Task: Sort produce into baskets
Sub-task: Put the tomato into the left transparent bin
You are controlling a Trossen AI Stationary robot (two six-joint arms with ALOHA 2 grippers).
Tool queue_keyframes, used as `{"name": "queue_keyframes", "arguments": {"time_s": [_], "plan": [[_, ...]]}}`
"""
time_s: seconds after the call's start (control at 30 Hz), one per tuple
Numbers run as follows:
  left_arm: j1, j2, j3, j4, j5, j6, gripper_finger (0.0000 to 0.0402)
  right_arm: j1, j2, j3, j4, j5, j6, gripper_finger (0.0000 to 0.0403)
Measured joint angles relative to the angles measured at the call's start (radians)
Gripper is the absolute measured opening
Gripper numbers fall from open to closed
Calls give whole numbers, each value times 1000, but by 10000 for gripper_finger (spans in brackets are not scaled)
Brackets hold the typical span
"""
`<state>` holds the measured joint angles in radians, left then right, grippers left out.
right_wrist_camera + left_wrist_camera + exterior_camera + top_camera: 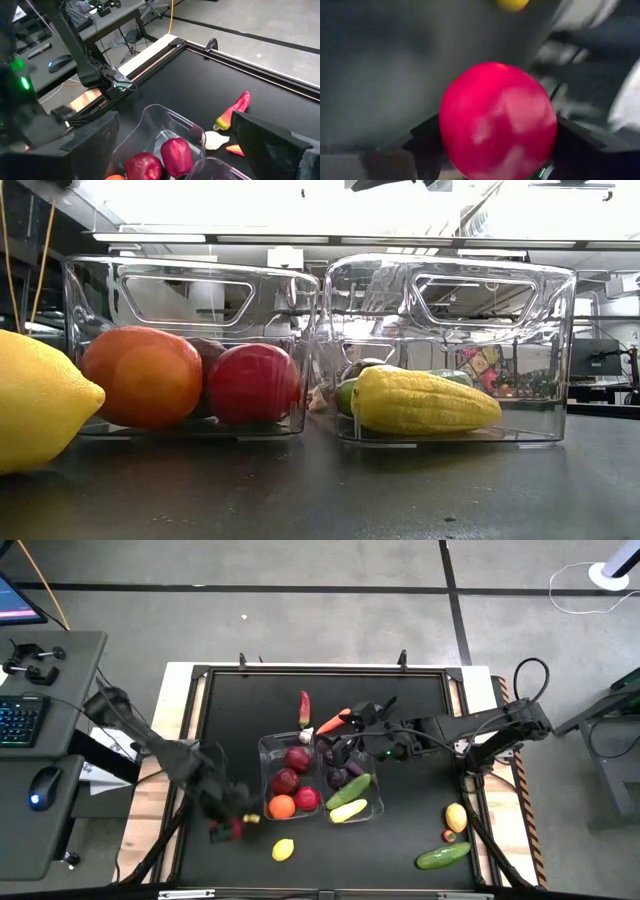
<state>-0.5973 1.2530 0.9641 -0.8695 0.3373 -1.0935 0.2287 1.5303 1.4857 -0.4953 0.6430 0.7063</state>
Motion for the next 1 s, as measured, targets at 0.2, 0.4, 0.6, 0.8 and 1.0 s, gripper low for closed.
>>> {"name": "queue_keyframes", "arguments": {"time_s": [0.2,0.4,0.6,0.8,1.0], "plan": [[133,-119,134,5,-317,107,308,1,0,0,-3,-48,3,374],[262,-88,150,-1,-540,224,304,1,0,0,-10,-130,0,374],[356,-27,150,5,-644,208,308,1,0,0,-35,-148,0,374],[378,35,150,8,-628,269,309,1,0,0,-51,-150,34,374],[381,97,150,2,-559,391,323,1,0,0,-91,-183,37,374]]}}
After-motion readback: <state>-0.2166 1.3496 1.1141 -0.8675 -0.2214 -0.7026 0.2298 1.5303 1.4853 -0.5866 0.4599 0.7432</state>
